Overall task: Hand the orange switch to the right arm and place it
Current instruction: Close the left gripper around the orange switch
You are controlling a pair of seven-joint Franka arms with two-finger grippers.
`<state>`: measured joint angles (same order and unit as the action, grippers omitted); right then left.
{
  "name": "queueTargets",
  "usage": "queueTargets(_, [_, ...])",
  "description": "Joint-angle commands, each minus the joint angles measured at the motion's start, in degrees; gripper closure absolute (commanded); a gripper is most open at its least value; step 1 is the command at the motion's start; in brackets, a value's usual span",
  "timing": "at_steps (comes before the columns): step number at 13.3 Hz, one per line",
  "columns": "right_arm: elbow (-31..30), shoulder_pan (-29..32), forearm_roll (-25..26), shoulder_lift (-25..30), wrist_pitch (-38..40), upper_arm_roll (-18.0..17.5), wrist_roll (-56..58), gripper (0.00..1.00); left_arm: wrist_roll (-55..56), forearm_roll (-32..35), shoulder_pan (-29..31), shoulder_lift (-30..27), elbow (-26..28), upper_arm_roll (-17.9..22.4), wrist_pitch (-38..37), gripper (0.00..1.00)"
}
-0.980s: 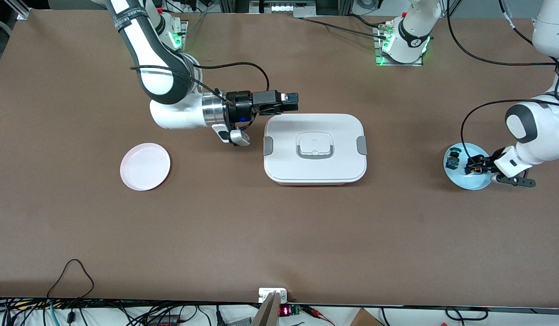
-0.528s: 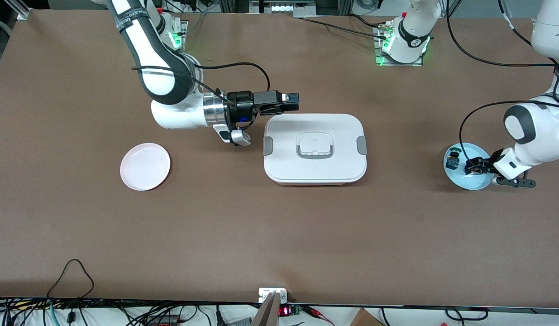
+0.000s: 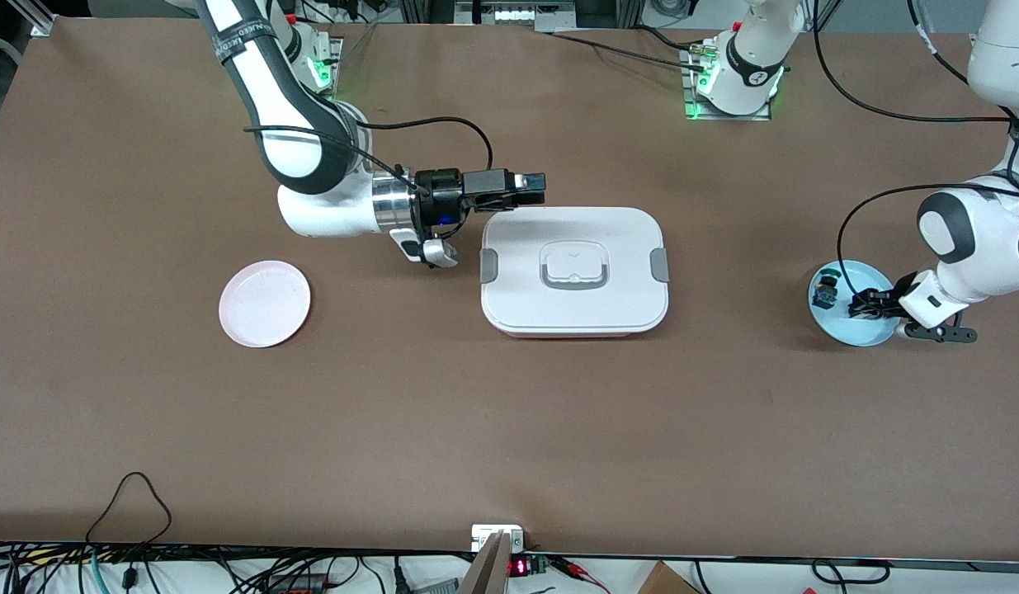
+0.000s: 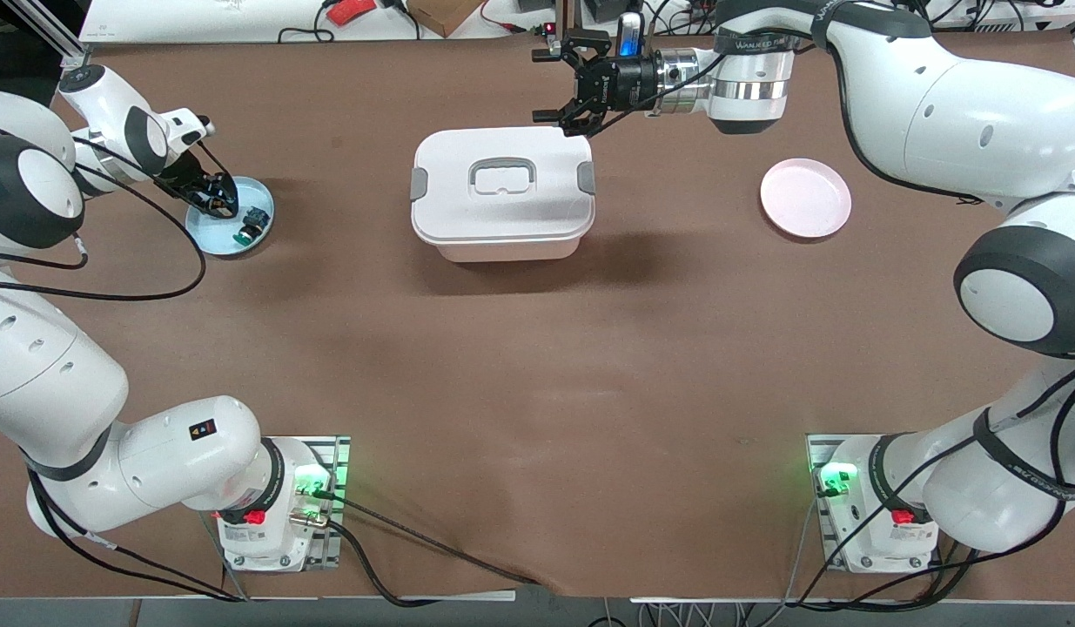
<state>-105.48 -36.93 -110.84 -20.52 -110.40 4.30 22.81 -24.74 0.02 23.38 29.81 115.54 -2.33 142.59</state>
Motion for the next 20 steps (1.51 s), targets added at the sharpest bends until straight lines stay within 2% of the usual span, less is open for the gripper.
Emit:
queueTargets(1, [0.36, -0.43, -0.96, 0.04, -0.52, 0.00, -0.04, 0.00, 1.10, 0.42, -0.27, 0.34, -0.76, 0.04, -0.20, 0.96])
queueTargets(2, [0.36, -0.43, -0.96, 0.05, -0.52, 0.00, -0.04, 0.00, 1.10, 0.42, -0.27, -0.01, -0.84, -0.13, -0.46, 1.00])
queueTargets(4, [0.36, -0.51, -0.96, 0.05, -0.61, 0.00, -0.04, 0.00, 0.57, 0.51, -0.27, -0.54, -1.28, -0.30, -3.35, 1.00])
queueTargets(7, [0.36, -0.51, -0.96, 0.13, -0.61, 0.00, -0.04, 0.00, 0.48, 0.25, -1.32, -1.16, -7.94, -0.83, -16.24, 1.00])
queueTargets(8, [0.36, -0.51, -0.96, 0.22, -0.61, 0.00, -0.04, 0.00, 0.48, 0.16, -1.58, -1.24, -8.75, -0.83, -18.29, 1.00])
queueTargets(14, [0.36, -0.51, -1.04, 0.48, -0.70, 0.00, -0.04, 0.00, 1.01, 0.07, -2.29, -6.68, -9.19, -3.03, -23.04, 1.00])
queueTargets(18, [0.19, -0.43, -1.04, 0.66, -0.61, 0.00, -0.13, 0.00, 0.05, 0.25, -5.45, -9.67, -15.33, -3.47, -34.01, 1.00])
queueTargets(20, [0.19, -0.43, -1.04, 0.66, -0.52, 0.00, -0.13, 0.00, -3.88, -1.41, -5.19, -10.99, -15.96, -5.04, -35.10, 1.00])
